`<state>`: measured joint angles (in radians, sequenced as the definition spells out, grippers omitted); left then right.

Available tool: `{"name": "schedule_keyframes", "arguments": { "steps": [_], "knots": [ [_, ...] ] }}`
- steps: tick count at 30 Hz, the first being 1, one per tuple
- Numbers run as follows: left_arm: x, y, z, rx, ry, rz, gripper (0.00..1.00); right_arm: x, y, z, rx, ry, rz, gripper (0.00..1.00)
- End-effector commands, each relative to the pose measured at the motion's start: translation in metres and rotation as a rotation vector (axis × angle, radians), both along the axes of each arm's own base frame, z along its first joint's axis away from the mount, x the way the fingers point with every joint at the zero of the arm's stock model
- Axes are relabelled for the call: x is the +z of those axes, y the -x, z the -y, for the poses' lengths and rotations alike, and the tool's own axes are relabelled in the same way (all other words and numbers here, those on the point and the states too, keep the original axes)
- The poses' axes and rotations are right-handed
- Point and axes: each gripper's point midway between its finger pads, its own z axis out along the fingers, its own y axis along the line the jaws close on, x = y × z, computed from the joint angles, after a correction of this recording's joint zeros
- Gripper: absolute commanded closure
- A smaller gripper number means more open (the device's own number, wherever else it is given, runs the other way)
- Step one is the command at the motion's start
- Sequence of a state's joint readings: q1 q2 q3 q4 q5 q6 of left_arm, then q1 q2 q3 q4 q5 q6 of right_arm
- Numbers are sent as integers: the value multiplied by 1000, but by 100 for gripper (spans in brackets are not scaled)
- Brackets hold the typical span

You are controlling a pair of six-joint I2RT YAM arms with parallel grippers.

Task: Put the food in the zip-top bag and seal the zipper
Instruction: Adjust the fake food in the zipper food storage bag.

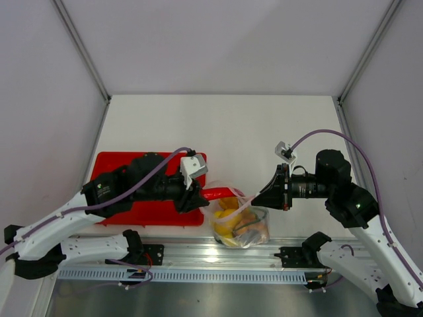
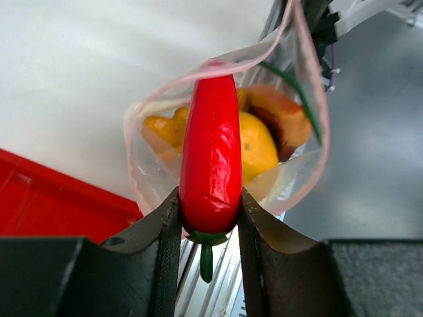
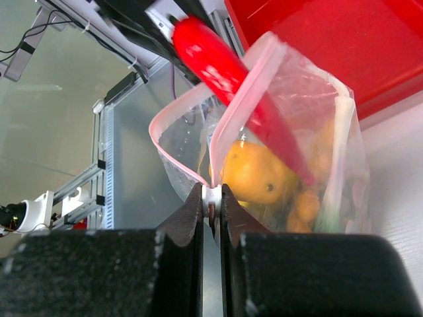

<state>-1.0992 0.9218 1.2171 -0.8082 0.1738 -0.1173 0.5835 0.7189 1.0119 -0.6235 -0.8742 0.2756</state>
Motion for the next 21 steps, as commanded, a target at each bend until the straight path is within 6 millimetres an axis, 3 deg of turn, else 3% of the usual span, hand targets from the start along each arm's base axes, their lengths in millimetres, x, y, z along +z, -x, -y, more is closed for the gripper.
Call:
{"name": "schedule_keyframes", "arguments": {
  "steps": [1, 7, 11, 18, 21],
  "knots": [
    [28, 10, 0, -71, 45, 35, 99, 15, 3, 0, 21, -37, 58, 100],
    [32, 21, 15, -170, 46, -3, 99, 17, 3, 0, 20, -40, 66, 100],
    [19, 27, 32, -229, 13, -65, 99, 18, 3, -1, 22, -43, 65, 100],
    [0, 20, 53, -276, -24, -57, 99, 20, 3, -2, 27, -50, 69, 100],
    [2, 18, 62, -292, -19, -52, 99, 19, 2, -2, 30, -48, 63, 100]
  ]
}}
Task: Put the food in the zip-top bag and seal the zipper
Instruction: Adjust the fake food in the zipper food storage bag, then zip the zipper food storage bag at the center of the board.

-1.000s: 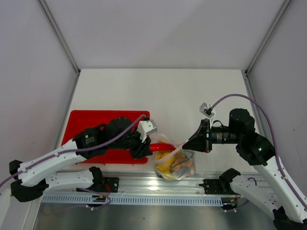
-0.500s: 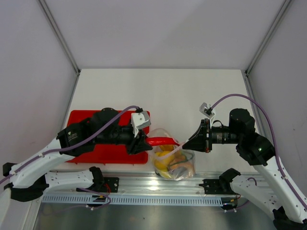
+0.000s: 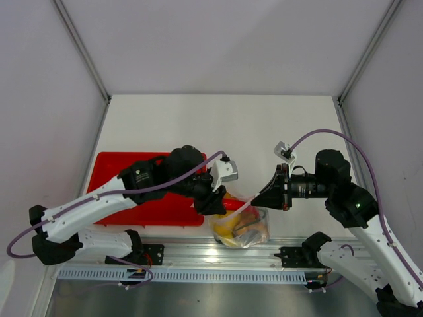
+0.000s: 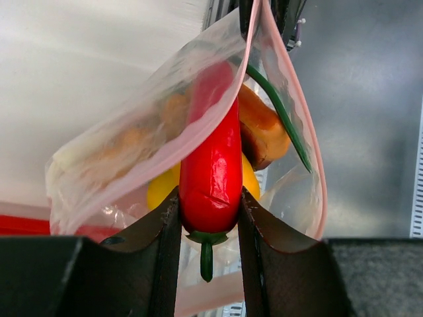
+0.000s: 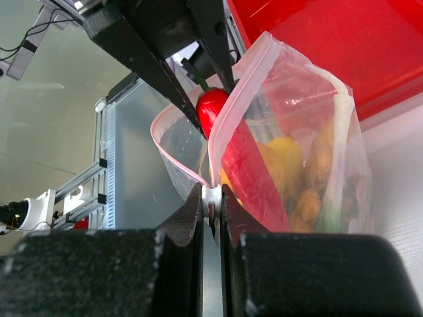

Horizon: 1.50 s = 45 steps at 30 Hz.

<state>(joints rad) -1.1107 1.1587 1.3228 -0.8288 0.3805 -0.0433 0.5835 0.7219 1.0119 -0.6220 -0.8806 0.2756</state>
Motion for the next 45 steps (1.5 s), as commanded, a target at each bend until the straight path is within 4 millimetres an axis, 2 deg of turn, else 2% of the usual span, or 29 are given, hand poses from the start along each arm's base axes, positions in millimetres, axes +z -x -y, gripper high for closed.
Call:
{"name": "schedule_keyframes", "arguments": {
  "steps": [1, 8, 11, 12, 13, 14, 15, 17, 19, 21, 23, 24, 27, 30, 32, 33, 34, 35, 37, 38, 41, 45],
  "knots": [
    [23, 1, 19, -73, 96, 47, 99, 20, 2, -2, 24, -47, 65, 100],
    [19, 12, 40, -135, 135, -8, 99, 21, 2, -1, 18, -47, 69, 100],
    [9, 9, 40, -105, 109, -14, 76, 21, 2, -1, 18, -49, 70, 100],
    [6, 7, 39, -90, 99, -7, 53, 21, 2, -1, 18, -49, 70, 100],
    [8, 0, 35, -49, 100, 20, 45, 21, 3, -1, 21, -48, 70, 100],
    [8, -3, 32, -26, 100, 34, 32, 21, 3, -1, 20, -48, 70, 100],
    [9, -6, 29, -4, 107, 53, 27, 21, 3, 0, 18, -49, 73, 100],
    [20, -21, 18, 91, 129, 125, 8, 20, 3, 0, 20, -47, 72, 100],
    [27, -31, 7, 156, 136, 173, 4, 20, 4, 0, 23, -47, 70, 100],
    [45, -46, -9, 264, 174, 247, 0, 18, 3, -1, 22, -45, 69, 100],
    [54, -57, -22, 346, 204, 302, 1, 17, 3, 0, 21, -42, 70, 100],
    [71, -63, -36, 403, 255, 349, 0, 17, 2, 0, 21, -39, 72, 100],
    [101, -66, -52, 449, 382, 434, 0, 17, 2, 0, 23, -36, 71, 100],
    [131, -54, -41, 333, 497, 506, 0, 18, 4, -1, 35, -39, 71, 100],
    [126, -38, -15, 174, 498, 483, 1, 19, 4, -1, 39, -40, 70, 100],
    [135, -33, -8, 131, 514, 478, 1, 19, 3, -2, 39, -39, 67, 100],
    [130, -30, 2, 91, 502, 460, 1, 20, 4, -2, 41, -40, 70, 100],
    [120, -27, 20, 40, 483, 432, 0, 21, 4, -2, 45, -41, 68, 100],
    [110, -28, 34, 17, 460, 419, 0, 22, 4, -1, 42, -43, 71, 100],
    [99, -30, 45, 2, 431, 416, 1, 22, 4, -1, 36, -41, 70, 100],
    [84, -29, 61, -18, 406, 387, 1, 26, 4, -1, 29, -43, 73, 100],
    [72, -21, 70, -52, 396, 338, 0, 29, 3, -1, 21, -51, 77, 100]
  ]
}}
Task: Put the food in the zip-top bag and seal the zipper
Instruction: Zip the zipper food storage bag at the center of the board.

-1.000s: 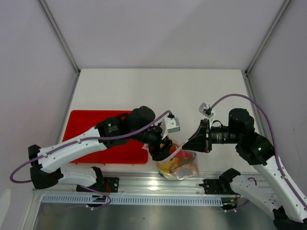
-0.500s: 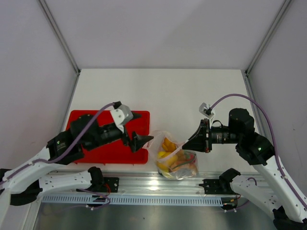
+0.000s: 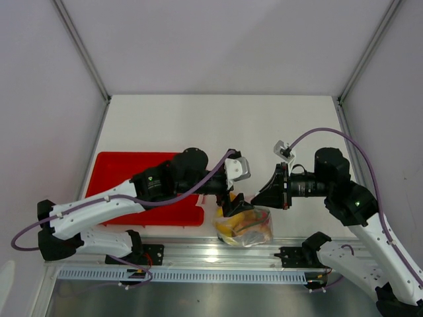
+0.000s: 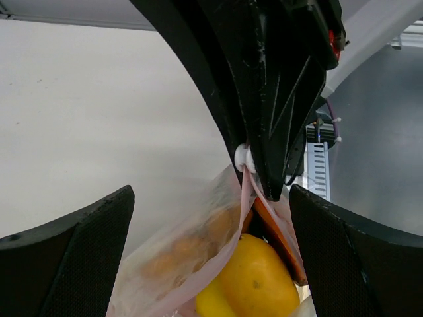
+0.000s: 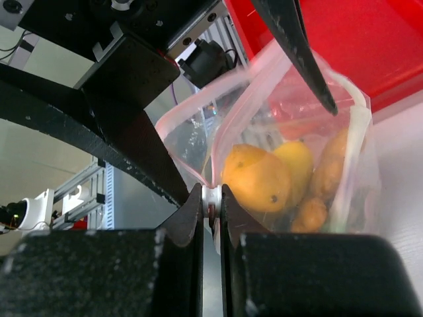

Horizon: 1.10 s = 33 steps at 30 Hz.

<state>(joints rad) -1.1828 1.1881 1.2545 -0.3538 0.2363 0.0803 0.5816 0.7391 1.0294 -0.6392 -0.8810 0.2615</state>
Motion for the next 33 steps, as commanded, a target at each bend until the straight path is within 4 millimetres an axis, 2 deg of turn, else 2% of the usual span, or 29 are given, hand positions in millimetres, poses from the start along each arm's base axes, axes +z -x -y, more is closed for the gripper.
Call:
{"name": "schedule_keyframes", "arguments": {
  "steps": [1, 8, 13, 16, 17, 18, 19, 20, 21, 22, 26, 33],
  "knots": [
    [16, 16, 4, -75, 64, 4, 0, 28, 4, 0, 15, -62, 76, 100],
    [-7, 21, -3, -65, -11, -66, 1, 34, 0, 0, -14, -75, 89, 100],
    [-13, 27, -13, -61, -29, -94, 11, 38, -1, 1, -29, -80, 101, 100],
    [-18, 28, -17, -62, -54, -104, 28, 38, -3, 2, -44, -77, 105, 100],
    [-18, 29, -19, -60, -56, -106, 47, 38, -3, 2, -47, -74, 103, 100],
    [-18, 29, -20, -58, -58, -109, 56, 37, -4, 2, -53, -71, 101, 100],
    [-21, 29, -22, -54, -63, -112, 64, 35, -4, 3, -54, -66, 97, 95],
    [-19, 29, -23, -46, -55, -109, 82, 32, -4, 3, -58, -56, 86, 90],
    [-18, 27, -24, -34, -50, -104, 95, 31, -4, 4, -62, -52, 88, 84],
    [-18, 25, -25, -9, -47, -125, 99, 26, -4, 4, -66, -41, 78, 75],
    [-11, 25, -27, 6, -28, -135, 99, 16, -3, 7, -76, -29, 57, 65],
    [-3, 31, -29, -17, 10, -145, 99, 10, -1, 6, -78, -52, 58, 68]
  ]
}}
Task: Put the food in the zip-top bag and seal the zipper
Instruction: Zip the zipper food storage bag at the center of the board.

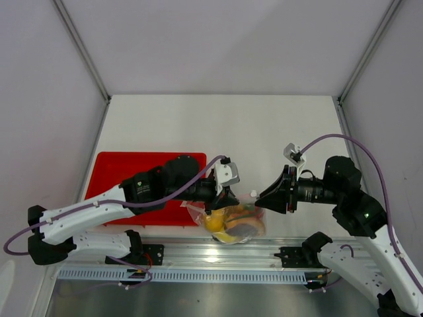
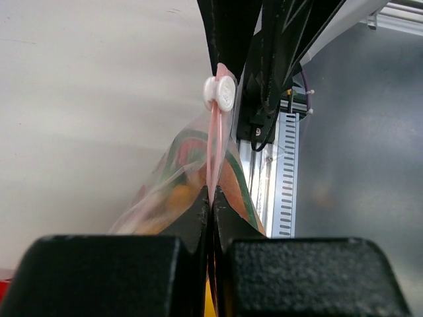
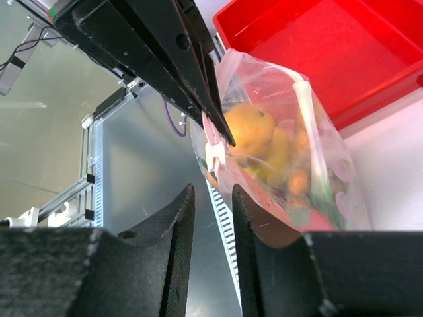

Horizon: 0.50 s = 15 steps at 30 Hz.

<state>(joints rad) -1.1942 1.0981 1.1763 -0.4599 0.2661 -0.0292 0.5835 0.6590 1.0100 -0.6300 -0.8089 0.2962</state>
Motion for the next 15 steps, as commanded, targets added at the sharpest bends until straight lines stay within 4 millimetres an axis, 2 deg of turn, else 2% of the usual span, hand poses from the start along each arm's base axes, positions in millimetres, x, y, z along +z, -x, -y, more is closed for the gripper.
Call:
{"name": "schedule_keyframes", "arguments": {
  "steps": [1, 6, 9, 12, 14, 15],
  "knots": [
    [25, 5, 1, -9, 82, 1, 99, 4, -5, -3, -8, -27, 27, 69],
    [26, 9, 2, -29, 82, -15, 99, 3, -9, -9, 8, -36, 22, 73],
    [26, 10, 4, -35, 86, -21, 99, 2, -12, -11, 7, -42, 20, 80],
    [23, 11, 5, -40, 82, -30, 99, 4, -12, -13, 15, -55, 18, 88],
    [25, 12, 6, -43, 85, -31, 99, 5, -13, -14, 18, -63, 17, 99],
    [25, 12, 6, -43, 85, -31, 99, 6, -13, -14, 16, -67, 12, 100]
  ]
}}
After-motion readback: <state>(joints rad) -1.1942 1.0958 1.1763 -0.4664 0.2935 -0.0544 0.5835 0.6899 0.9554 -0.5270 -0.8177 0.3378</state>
